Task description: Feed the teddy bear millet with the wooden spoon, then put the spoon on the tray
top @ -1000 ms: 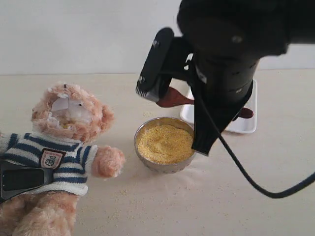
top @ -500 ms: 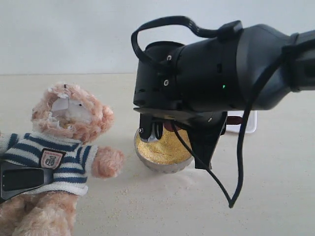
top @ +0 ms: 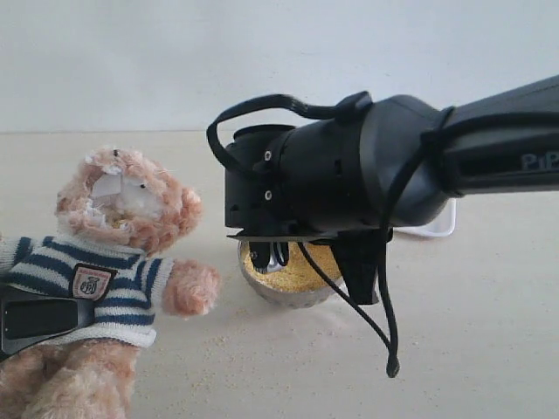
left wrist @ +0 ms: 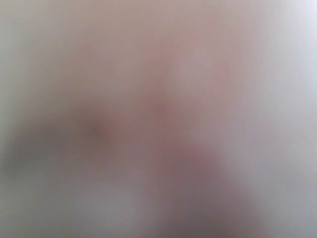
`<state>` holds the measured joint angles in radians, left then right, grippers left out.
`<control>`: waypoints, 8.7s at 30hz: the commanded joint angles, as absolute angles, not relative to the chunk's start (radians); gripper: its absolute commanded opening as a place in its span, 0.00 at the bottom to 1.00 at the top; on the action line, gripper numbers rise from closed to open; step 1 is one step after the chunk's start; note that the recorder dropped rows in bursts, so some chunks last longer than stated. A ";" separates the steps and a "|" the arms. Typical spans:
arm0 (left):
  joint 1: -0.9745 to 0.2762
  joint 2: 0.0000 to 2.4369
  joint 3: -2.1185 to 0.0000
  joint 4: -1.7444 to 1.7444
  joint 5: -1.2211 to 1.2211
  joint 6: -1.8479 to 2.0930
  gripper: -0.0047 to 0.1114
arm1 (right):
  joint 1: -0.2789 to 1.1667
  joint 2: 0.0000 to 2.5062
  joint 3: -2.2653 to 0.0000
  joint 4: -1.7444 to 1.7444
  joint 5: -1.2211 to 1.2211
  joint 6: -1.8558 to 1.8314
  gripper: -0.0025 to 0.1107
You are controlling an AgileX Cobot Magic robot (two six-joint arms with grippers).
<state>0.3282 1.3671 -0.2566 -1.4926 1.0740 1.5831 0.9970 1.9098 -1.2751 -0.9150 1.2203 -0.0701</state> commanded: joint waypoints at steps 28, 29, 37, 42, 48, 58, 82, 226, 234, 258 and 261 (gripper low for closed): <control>0.330 1.360 -0.254 -1.506 1.096 1.590 0.08 | 1.005 1.841 -1.279 -0.675 1.221 -0.051 0.06; 0.330 1.360 -0.254 -1.506 1.096 1.590 0.08 | 0.996 1.839 -1.279 -0.663 1.221 -0.051 0.06; 0.330 1.360 -0.254 -1.506 1.096 1.590 0.08 | 0.933 1.813 -1.279 -0.519 1.178 -0.036 0.06; 0.330 1.360 -0.254 -1.506 1.096 1.590 0.08 | 0.893 1.765 -1.279 -0.460 1.122 -0.028 0.06; 0.330 1.360 -0.254 -1.506 1.096 1.590 0.08 | 0.842 1.718 -1.279 -0.367 1.112 -0.012 0.06; 0.330 1.360 -0.254 -1.506 1.096 1.590 0.08 | 0.805 1.646 -1.279 -0.163 1.109 -0.070 0.06; 0.330 1.360 -0.254 -1.506 1.096 1.590 0.08 | 0.818 1.495 -1.279 0.139 1.196 -0.229 0.06; 0.330 1.360 -0.254 -1.506 1.096 1.590 0.08 | 1.004 1.714 -1.276 -0.665 1.221 0.043 0.06; 0.330 1.360 -0.254 -1.506 1.096 1.590 0.08 | 0.957 1.797 -1.276 -0.743 1.221 0.043 0.06; 0.330 1.360 -0.254 -1.506 1.096 1.590 0.08 | 0.957 1.967 -1.276 -0.953 1.221 0.006 0.06; 0.330 1.360 -0.254 -1.506 1.096 1.590 0.08 | 0.967 1.977 -1.276 -0.955 1.221 0.008 0.06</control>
